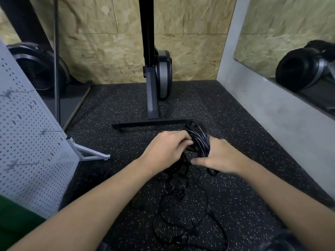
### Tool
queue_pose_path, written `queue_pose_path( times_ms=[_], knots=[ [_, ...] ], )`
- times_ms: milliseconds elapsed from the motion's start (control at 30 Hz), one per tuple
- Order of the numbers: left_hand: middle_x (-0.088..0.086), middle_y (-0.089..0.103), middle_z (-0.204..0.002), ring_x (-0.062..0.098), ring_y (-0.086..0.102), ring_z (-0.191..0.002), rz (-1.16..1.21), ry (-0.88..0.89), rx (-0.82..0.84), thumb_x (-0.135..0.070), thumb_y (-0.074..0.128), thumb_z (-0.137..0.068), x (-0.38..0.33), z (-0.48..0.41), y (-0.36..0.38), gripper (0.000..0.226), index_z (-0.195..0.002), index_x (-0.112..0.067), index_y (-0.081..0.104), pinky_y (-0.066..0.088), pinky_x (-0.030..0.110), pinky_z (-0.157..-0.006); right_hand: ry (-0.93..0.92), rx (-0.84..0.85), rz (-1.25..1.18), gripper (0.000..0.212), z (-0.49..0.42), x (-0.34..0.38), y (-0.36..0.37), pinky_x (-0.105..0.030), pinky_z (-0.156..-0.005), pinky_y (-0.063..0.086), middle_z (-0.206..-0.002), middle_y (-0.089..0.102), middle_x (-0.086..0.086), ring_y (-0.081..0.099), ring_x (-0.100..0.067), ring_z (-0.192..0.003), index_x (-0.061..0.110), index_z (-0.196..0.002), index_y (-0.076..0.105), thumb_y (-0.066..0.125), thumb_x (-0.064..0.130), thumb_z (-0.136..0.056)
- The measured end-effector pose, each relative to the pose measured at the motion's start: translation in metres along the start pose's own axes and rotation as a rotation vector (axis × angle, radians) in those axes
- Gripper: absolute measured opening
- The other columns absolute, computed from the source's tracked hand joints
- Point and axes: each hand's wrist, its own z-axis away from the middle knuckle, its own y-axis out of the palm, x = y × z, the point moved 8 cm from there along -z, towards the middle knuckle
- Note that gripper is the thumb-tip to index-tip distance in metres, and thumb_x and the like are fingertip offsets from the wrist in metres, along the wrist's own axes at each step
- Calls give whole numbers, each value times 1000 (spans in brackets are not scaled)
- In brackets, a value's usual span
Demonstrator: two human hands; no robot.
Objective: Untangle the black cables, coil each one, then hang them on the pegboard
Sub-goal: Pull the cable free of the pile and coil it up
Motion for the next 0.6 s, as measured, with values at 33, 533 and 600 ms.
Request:
queue_pose_path(
  times_ms=[33,533,600],
  knots=[
    [-7,76,-93,12,70,-84,21,0,-9,-28,67,-102,-3,-1,0,14,-104,-15,73,53,29,-75,9,-35,43,54,-1,1,1,-25,-76,46,-104,67,6,66,-17,-95,30,-123,57,80,50,-79],
    [-11,72,-105,2,66,-101,336,-305,402,-11,68,-100,47,42,68,12,-108,-20,68,50,22,-93,105,18,-311,34,-3,-20,1,-48,-95,55,-86,77,1,74,-21,-88,20,-85,70,80,50,-74],
    [-11,72,-104,3,66,-99,326,-333,406,-14,67,-101,50,39,67,12,-107,-25,70,51,21,-91,93,-7,-302,32,-3,-18,-4,-51,-94,55,-84,76,-2,73,-25,-87,17,-86,69,78,44,-71]
  ],
)
